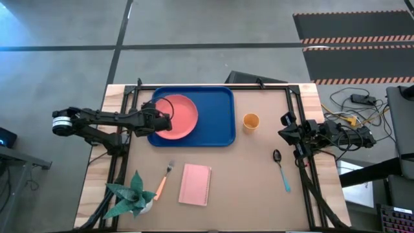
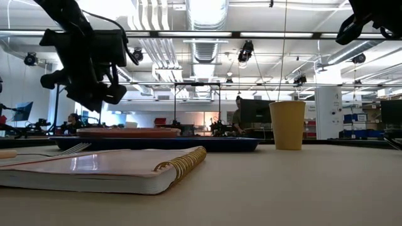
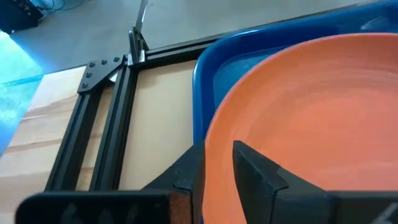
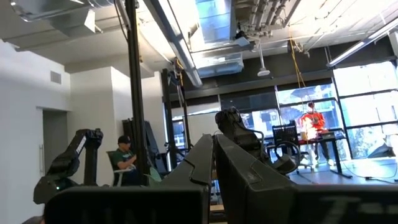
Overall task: Pick and place plate/cup/fork/spoon on tray
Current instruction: Put the light blue spoon to the right of the pink plate on the blue tray
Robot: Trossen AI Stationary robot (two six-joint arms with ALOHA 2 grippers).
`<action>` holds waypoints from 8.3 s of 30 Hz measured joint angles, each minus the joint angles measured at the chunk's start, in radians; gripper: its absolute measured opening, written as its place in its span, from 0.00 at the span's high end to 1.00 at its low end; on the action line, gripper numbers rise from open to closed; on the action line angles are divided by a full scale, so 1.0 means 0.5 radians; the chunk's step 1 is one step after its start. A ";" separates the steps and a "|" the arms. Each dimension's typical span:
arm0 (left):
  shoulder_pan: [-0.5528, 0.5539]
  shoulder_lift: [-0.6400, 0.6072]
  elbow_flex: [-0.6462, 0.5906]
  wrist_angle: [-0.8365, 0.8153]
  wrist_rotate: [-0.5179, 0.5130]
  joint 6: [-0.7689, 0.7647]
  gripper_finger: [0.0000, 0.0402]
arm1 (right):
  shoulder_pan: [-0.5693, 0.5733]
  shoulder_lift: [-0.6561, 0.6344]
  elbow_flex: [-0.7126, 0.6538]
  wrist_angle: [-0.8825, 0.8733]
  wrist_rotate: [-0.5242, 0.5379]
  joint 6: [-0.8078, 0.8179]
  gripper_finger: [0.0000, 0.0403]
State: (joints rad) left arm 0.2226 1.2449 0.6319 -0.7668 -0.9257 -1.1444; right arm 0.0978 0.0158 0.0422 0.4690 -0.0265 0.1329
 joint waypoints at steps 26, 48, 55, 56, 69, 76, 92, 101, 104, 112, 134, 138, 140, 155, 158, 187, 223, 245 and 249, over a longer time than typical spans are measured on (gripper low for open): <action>-0.268 0.000 0.236 0.936 0.560 0.887 0.84 | 0.000 0.000 0.003 -0.018 0.000 0.064 0.98; -0.818 -0.006 0.055 2.337 1.119 2.654 0.84 | 0.000 0.333 0.393 -0.847 0.477 0.293 0.98; -0.812 -0.010 -0.213 2.839 1.040 2.777 0.84 | 0.000 0.779 0.712 -1.068 0.494 0.321 0.98; -0.812 -0.015 -0.238 2.910 0.974 2.782 0.84 | 0.000 0.849 0.769 -1.131 0.507 0.327 0.98; -0.813 -0.252 -0.300 2.929 0.383 2.763 0.84 | 0.000 1.688 1.595 -2.610 0.505 0.327 0.98; -0.813 -0.267 -0.301 2.902 0.385 2.719 0.84 | -0.062 1.956 1.826 -2.865 0.513 0.160 0.98; -0.813 -0.262 -0.301 2.907 0.386 2.721 0.84 | -0.401 2.228 1.914 -2.681 0.395 -0.391 0.98; -0.815 -0.262 -0.301 2.908 0.387 2.720 0.84 | -0.577 2.274 1.914 -2.549 0.351 -0.558 0.98; -0.816 -0.262 -0.301 2.907 0.387 2.719 0.84 | -0.608 2.278 1.914 -2.526 0.349 -0.570 0.98; -0.817 -0.262 -0.301 2.906 0.388 2.717 0.84 | -0.630 2.259 1.950 -2.582 0.297 -0.305 0.87; -0.816 -0.262 -0.300 2.810 0.388 2.668 0.84 | -0.067 2.008 1.482 -3.254 -0.319 1.908 0.37; -0.816 -0.262 -0.300 2.811 0.388 2.667 0.84 | 0.107 2.042 1.337 -3.065 -0.330 2.124 0.43; -0.816 -0.262 -0.300 2.810 0.388 2.667 0.84 | 0.194 2.072 1.302 -3.068 -0.326 2.210 0.45; -0.816 -0.262 -0.300 2.807 0.388 2.665 0.84 | 0.723 2.298 1.167 -2.930 -0.266 2.695 0.52; -0.816 -0.262 -0.300 2.808 0.388 2.665 0.84 | 0.759 2.356 1.161 -2.889 -0.218 2.716 0.52; -0.817 -0.262 -0.300 2.807 0.388 2.666 0.84 | 0.778 2.533 1.173 -2.666 -0.260 2.586 0.98; -0.827 -0.446 -0.301 2.657 0.383 2.670 0.84 | -0.330 3.458 3.113 -3.019 -0.279 1.844 0.97; -0.828 -0.566 -0.302 2.565 0.383 3.096 0.84 | -1.061 4.226 3.734 -3.081 -0.360 1.617 0.97; -0.828 -0.571 -0.302 2.562 0.383 3.107 0.84 | -1.129 4.394 3.940 -3.245 -0.360 1.584 0.97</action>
State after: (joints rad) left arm -0.1913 0.9596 0.4808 0.5144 -0.7341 0.4091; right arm -0.4668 2.2128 2.0122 -1.1534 -0.2065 0.9248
